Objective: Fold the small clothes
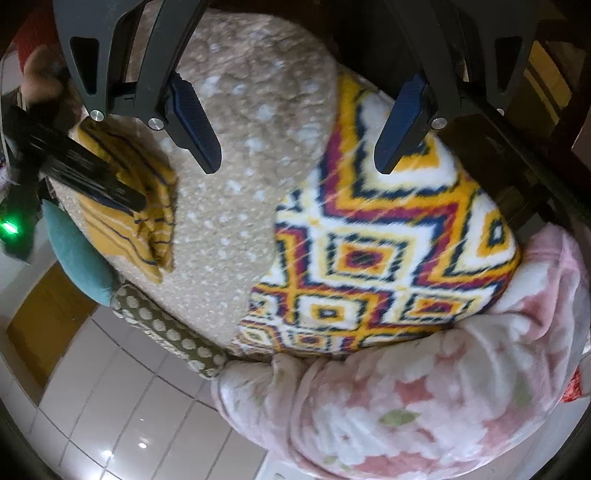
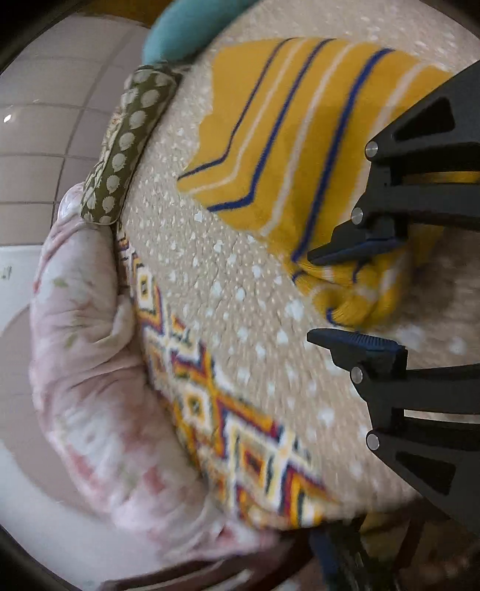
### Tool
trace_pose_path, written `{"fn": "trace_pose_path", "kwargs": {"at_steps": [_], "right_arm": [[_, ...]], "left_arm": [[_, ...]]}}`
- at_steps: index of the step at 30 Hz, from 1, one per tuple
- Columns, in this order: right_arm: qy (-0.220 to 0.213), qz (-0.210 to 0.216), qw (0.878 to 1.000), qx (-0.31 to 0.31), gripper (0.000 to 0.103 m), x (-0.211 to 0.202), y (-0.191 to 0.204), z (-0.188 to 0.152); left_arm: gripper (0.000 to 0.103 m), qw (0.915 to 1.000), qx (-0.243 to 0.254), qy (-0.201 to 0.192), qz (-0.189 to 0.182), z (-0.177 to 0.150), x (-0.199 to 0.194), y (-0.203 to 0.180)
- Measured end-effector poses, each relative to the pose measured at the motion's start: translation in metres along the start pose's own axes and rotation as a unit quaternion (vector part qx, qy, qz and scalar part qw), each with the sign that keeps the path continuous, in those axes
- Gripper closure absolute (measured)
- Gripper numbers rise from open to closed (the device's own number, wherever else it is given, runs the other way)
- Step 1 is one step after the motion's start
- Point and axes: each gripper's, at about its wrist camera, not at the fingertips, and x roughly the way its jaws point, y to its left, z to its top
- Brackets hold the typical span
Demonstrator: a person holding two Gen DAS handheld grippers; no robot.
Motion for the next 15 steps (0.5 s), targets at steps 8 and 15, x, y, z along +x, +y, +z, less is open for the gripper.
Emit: {"fn": "trace_pose_path", "kwargs": {"at_steps": [8,15], "right_arm": [[-0.073,-0.001,0.99,0.118,0.063,-0.092,-0.084,-0.028],[-0.062,0.007,0.971,0.231,0.079,-0.06,-0.152,-0.037]], "left_arm": [[0.019,0.9942,0.082,-0.01,-0.068,0.029,0.018,-0.091],[0.019,0.9816,0.174,0.027,-0.075,0.034,0.082,-0.183]]}}
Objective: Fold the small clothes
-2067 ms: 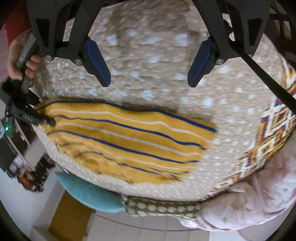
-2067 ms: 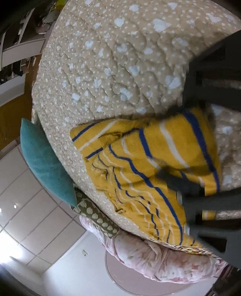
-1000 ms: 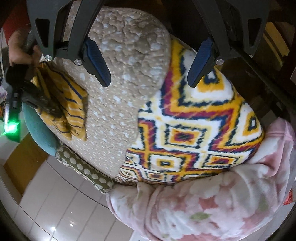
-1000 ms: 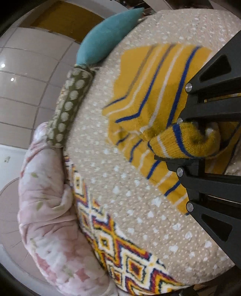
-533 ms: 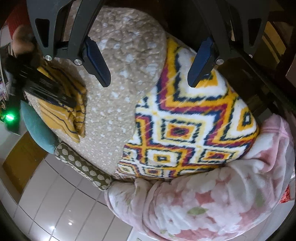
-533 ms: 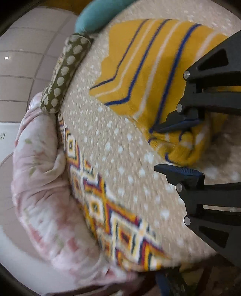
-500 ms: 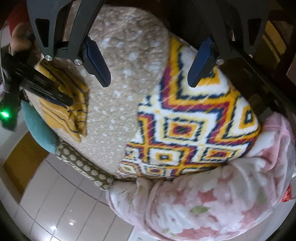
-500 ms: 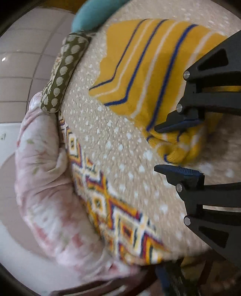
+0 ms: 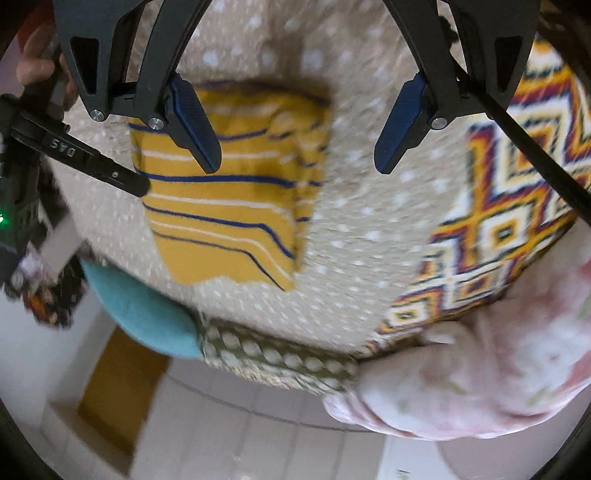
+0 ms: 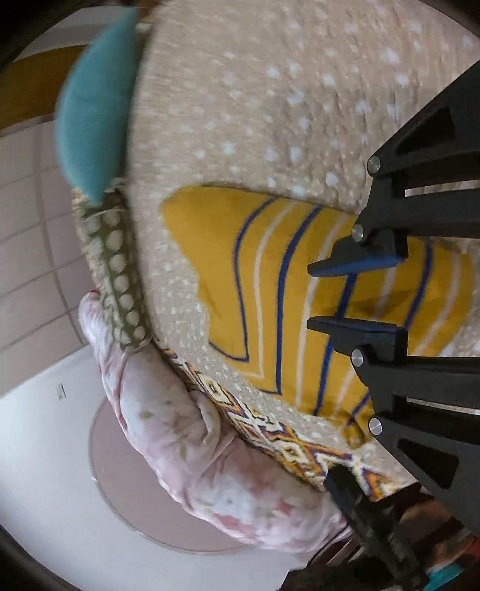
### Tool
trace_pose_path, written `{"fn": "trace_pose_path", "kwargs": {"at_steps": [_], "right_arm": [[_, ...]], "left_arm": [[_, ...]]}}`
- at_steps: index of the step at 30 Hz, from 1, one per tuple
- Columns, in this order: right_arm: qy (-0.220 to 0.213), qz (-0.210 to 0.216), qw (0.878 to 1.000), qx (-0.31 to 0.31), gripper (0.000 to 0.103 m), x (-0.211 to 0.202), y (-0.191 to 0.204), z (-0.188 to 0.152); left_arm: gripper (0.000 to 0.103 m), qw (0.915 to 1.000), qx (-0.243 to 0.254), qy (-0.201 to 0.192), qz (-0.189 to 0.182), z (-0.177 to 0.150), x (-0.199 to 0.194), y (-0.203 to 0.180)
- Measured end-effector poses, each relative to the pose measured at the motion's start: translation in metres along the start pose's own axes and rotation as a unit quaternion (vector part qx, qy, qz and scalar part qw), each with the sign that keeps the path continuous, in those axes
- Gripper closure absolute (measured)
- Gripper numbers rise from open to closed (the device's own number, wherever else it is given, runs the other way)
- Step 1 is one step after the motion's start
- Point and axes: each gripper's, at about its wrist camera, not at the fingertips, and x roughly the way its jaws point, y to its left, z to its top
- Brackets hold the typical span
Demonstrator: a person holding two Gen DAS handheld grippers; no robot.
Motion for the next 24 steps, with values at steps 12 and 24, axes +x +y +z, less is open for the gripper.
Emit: {"fn": "trace_pose_path", "kwargs": {"at_steps": [12,24], "right_arm": [[0.003,0.074,0.996,0.043,0.079,0.027,-0.025,0.003],[-0.023,0.006,1.0,0.0,0.077,-0.032,-0.057,-0.061]], "left_arm": [[0.018,0.9932,0.028,0.066,0.092,-0.005,0.06,-0.008],[0.018,0.9945,-0.01,0.015,0.103,-0.038,-0.021,-0.032]]}}
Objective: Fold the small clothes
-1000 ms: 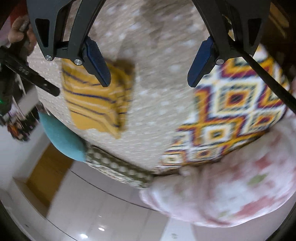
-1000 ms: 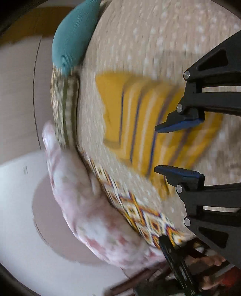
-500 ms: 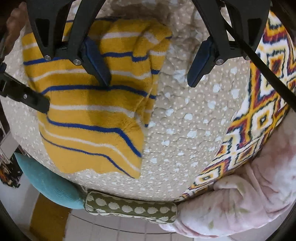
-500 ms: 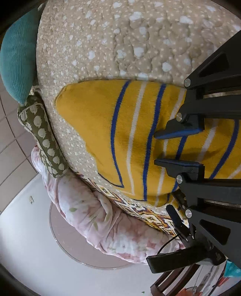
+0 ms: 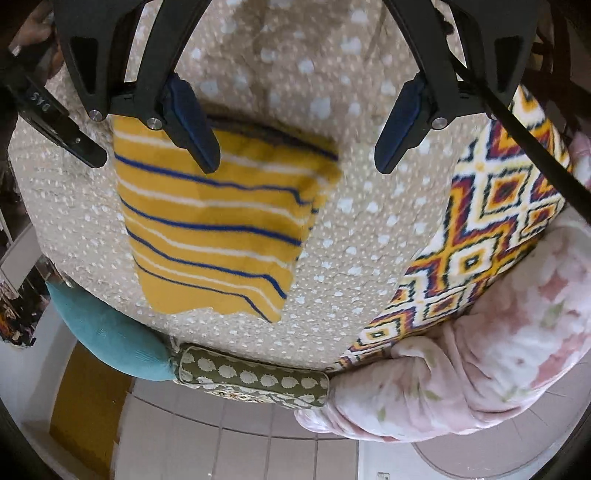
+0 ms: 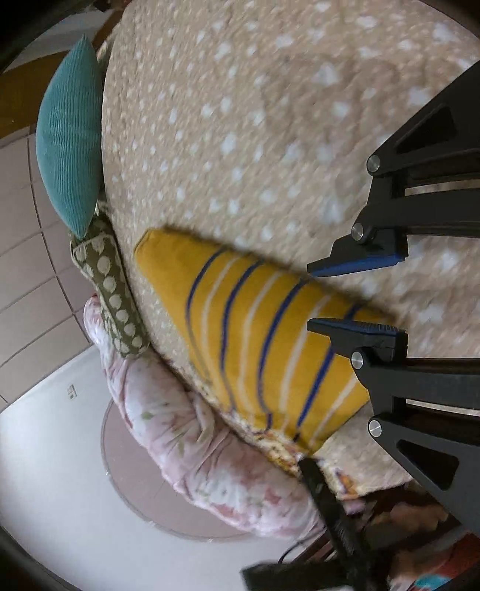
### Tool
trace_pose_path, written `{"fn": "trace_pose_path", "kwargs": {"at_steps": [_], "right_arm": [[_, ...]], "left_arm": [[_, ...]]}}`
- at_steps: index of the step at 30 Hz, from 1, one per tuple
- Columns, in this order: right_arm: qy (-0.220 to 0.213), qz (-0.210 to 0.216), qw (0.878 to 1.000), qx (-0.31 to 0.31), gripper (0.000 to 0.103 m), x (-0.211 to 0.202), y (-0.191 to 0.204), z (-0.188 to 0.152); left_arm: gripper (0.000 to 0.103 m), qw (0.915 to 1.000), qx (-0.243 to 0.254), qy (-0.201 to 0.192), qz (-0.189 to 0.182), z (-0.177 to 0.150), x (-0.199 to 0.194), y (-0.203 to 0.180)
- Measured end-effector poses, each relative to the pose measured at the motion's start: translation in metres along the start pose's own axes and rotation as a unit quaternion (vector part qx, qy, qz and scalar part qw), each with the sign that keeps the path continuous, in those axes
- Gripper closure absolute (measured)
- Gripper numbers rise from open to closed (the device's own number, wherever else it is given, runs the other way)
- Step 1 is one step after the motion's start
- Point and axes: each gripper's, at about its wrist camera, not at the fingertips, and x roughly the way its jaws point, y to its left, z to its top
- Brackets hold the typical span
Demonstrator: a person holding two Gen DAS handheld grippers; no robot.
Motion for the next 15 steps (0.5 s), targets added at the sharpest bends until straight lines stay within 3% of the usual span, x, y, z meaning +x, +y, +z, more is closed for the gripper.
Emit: {"fn": "trace_pose_path", "kwargs": {"at_steps": [7,15], "right_arm": [[0.016,-0.031,0.999,0.003,0.077,-0.004,-0.028,-0.028],[-0.002,0.067,0.995,0.075,0.08,-0.004,-0.067,-0.037]], "left_arm": [[0.018,0.9999,0.013,-0.003,0.009,-0.022,-0.01,-0.026],[0.018,0.9995,-0.004,-0.026,0.015,-0.035,-0.057,-0.032]]}}
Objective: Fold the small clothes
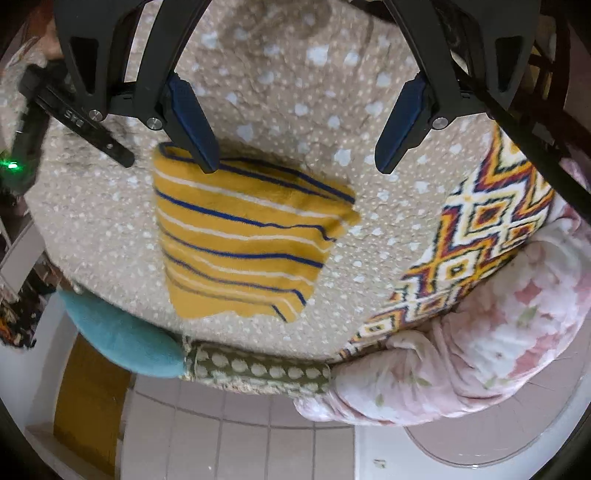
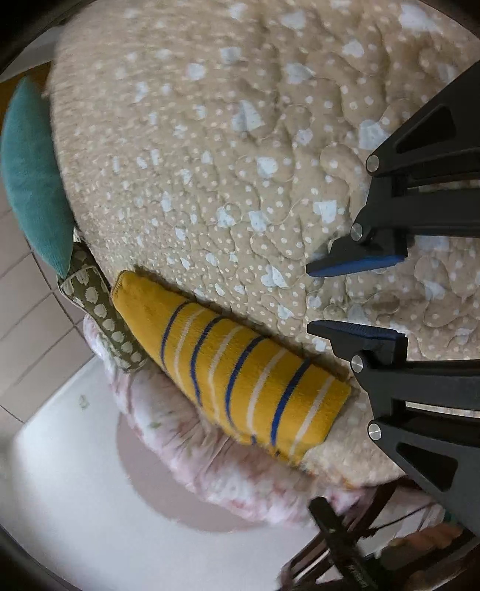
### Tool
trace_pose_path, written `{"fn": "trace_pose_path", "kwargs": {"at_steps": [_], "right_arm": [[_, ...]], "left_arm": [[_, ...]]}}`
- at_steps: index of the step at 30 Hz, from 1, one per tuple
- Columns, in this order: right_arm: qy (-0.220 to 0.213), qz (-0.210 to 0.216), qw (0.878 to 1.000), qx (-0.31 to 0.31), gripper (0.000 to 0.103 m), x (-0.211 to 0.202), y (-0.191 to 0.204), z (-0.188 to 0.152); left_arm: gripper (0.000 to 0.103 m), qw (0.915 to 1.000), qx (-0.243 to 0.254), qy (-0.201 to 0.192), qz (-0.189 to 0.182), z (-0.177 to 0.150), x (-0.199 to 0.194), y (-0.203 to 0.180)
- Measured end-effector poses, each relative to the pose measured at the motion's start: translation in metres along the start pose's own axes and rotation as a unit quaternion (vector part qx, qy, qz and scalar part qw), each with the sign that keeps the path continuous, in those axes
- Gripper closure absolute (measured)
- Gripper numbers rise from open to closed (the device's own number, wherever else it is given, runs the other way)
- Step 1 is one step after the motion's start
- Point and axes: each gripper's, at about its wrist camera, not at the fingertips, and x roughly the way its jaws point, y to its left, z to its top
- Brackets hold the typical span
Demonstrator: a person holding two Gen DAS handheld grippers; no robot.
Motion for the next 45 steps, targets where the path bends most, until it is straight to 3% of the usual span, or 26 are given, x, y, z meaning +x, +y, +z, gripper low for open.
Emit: {"fn": "trace_pose_path", "kwargs": {"at_steps": [3,5,18,26,30,32,39,43,45], "right_arm": [[0.001,0.027,0.999,0.028,0.084,-0.001,-0.011,0.0],[0.003,0.019,1.0,0.021,0.084,-0.001,-0.007,0.0],[-0.001,-0.029,0.999,-0.021,0.084,-0.003,0.009,-0.007],[0.013,-0.115,0.989,-0.09,0.082,0.004,0.038,-0.009],[0.043,-0.194,0.969,-0.145,0.08,0.012,0.064,-0.007],[0.033,-0.213,0.964,-0.153,0.08,0.004,0.079,-0.001],[-0.049,-0.149,0.975,-0.154,0.08,-0.01,0.13,0.037],[-0.049,-0.093,0.984,-0.145,0.083,0.017,0.151,0.058],[-0.028,-0.09,0.982,-0.162,0.084,0.043,0.159,0.06]], "left_arm": [[0.018,0.9994,0.004,-0.032,0.009,-0.003,-0.031,0.002],[0.018,0.9986,0.012,-0.051,0.013,-0.006,-0.044,0.004],[0.018,0.998,0.008,-0.061,0.015,-0.033,-0.08,0.047],[0.018,0.9967,0.014,-0.076,0.024,-0.041,-0.075,0.09],[0.018,0.9982,-0.005,-0.058,0.013,-0.045,-0.056,0.113],[0.018,0.9987,-0.015,-0.049,0.007,-0.046,-0.047,0.122],[0.018,0.9982,-0.042,-0.042,0.01,-0.045,-0.041,0.138],[0.018,0.9984,-0.041,-0.038,0.014,-0.04,-0.039,0.135],[0.018,0.9985,-0.043,-0.032,0.01,-0.037,-0.035,0.132]]}}
